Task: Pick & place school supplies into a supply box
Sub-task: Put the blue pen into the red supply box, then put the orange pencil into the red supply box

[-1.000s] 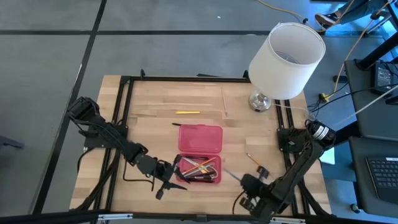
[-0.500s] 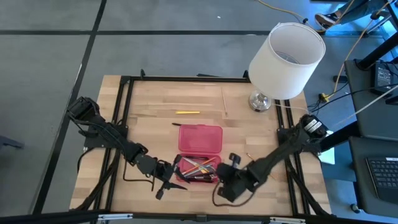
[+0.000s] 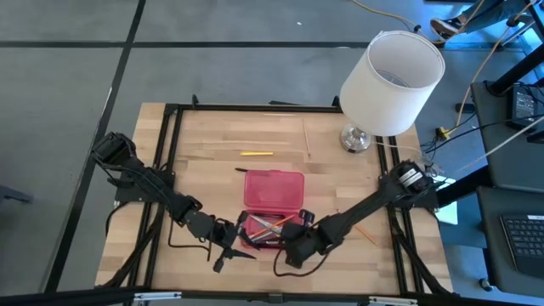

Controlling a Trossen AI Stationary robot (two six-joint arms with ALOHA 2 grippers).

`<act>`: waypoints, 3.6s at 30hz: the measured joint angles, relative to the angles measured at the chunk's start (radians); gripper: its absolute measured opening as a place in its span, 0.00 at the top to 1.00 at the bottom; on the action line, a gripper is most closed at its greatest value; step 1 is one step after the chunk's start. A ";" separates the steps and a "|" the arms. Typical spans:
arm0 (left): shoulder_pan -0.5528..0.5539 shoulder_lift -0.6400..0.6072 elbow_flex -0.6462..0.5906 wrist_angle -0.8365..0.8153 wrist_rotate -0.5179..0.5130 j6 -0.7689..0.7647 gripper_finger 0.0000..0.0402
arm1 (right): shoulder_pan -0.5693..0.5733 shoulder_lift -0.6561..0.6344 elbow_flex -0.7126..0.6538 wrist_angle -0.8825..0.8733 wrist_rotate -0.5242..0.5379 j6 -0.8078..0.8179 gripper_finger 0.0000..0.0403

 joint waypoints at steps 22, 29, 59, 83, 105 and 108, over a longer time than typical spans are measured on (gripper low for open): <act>0.000 0.000 0.000 0.000 0.000 0.000 0.73 | 0.000 0.010 0.000 0.004 -0.045 -0.012 0.83; 0.000 0.000 0.000 0.000 0.000 0.000 0.73 | 0.000 0.010 0.000 0.003 -0.036 -0.047 0.75; 0.000 0.000 0.000 -0.024 0.000 0.000 0.73 | 0.124 -0.220 -0.024 -0.697 -0.158 0.352 0.71; 0.000 0.000 0.000 -0.023 0.000 0.000 0.73 | -0.003 -0.424 -0.490 -0.392 -0.148 0.552 0.64; 0.000 0.000 0.000 -0.023 0.000 0.000 0.72 | -0.009 -0.424 -0.490 -0.358 -0.103 0.529 0.55; 0.000 0.000 0.000 -0.023 0.000 0.000 0.73 | -0.017 -0.424 -0.490 -0.359 -0.097 0.529 0.55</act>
